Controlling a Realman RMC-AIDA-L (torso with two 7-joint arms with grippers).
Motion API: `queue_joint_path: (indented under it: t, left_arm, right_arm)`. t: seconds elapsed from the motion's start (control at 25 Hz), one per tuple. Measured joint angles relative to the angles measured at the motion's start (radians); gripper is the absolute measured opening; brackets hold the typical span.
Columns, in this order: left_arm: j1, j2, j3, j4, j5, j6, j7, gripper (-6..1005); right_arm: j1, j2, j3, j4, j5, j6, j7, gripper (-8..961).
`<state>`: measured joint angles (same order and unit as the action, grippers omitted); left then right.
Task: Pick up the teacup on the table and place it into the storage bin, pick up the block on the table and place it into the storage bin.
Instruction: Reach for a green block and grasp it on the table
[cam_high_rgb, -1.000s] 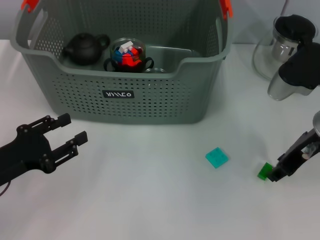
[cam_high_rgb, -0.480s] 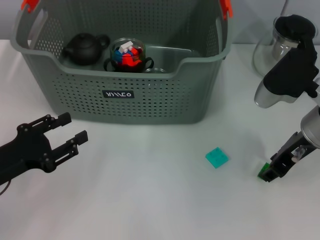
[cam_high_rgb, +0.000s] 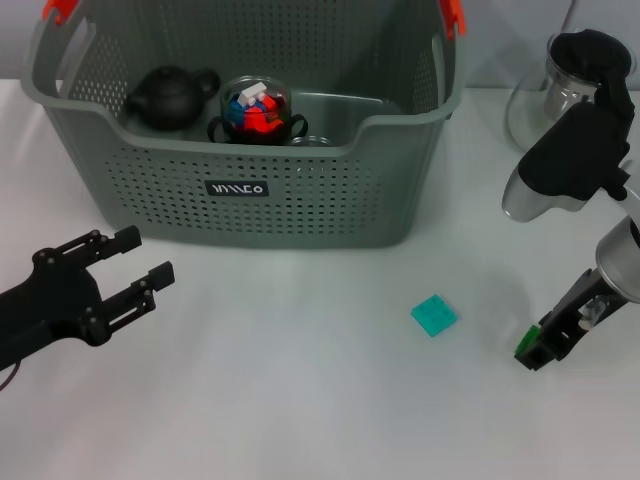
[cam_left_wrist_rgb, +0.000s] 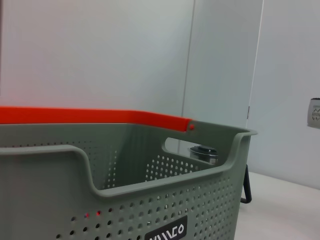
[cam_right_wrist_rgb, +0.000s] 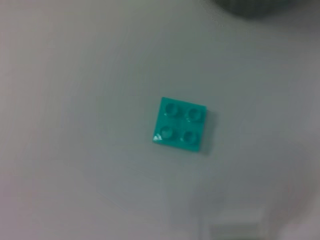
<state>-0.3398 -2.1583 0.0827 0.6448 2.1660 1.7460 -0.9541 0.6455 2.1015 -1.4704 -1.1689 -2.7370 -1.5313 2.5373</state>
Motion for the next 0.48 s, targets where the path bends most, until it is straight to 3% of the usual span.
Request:
queue_joint_path:
  t: [0.48]
  left_arm:
    - [0.003,-0.001,0.0,0.001,0.0,0.0,0.0,609]
  right_arm:
    - [0.0,-0.003,-0.001,0.004,0.006,-0.01,-0.006,577]
